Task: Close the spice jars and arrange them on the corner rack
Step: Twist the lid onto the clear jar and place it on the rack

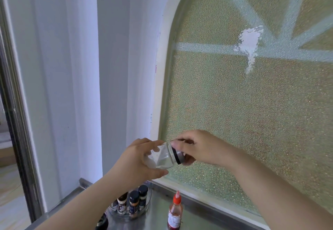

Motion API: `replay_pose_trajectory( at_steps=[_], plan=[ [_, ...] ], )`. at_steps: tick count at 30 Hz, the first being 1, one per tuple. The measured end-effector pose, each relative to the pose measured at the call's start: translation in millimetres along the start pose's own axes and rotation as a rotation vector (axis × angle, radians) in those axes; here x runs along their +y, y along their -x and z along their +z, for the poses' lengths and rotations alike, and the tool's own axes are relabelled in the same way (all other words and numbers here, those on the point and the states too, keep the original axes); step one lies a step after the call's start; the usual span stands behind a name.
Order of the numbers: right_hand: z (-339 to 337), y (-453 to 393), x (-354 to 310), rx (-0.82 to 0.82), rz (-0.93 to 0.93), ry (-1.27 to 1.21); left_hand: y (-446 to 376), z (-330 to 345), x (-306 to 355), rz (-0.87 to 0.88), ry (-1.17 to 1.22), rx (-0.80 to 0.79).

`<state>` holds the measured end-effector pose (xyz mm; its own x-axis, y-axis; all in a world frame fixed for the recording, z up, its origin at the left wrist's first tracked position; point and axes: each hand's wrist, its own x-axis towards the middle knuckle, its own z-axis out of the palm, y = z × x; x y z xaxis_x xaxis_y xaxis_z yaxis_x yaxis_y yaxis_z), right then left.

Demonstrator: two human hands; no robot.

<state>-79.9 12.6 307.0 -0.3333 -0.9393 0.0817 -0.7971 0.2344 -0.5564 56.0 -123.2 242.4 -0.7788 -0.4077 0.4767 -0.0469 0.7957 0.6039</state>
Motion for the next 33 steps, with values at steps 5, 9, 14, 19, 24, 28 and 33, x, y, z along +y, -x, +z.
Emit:
replay_pose_trajectory(
  at_steps=[5, 9, 14, 19, 24, 28, 33],
  plan=[
    [-8.9, 8.6, -1.9, -0.089, 0.005, -0.078, -1.3, -6.6, 7.5, -0.019, 0.026, 0.017],
    [-8.3, 11.7, -5.2, -0.044, -0.057, -0.067, 0.4, -10.4, 10.9, -0.007, 0.032, 0.020],
    [-9.5, 19.0, -5.6, -0.078, -0.050, -0.098, 3.0, -12.8, 21.3, 0.019, 0.015, 0.032],
    [-13.2, 21.8, -10.7, 0.051, -0.101, -0.079, 1.6, -17.9, 35.2, 0.049, 0.000, 0.029],
    [-18.4, 32.2, -11.4, -0.049, -0.104, -0.090, 6.8, -18.1, 40.1, 0.033, 0.022, 0.041],
    [-10.2, 32.6, -9.9, 0.031, -0.113, -0.083, 11.7, -16.3, 36.8, 0.013, 0.027, 0.043],
    [-6.6, 37.5, -11.0, -0.070, -0.146, -0.067, 18.4, -12.7, 32.7, -0.020, 0.061, 0.057]
  ],
)
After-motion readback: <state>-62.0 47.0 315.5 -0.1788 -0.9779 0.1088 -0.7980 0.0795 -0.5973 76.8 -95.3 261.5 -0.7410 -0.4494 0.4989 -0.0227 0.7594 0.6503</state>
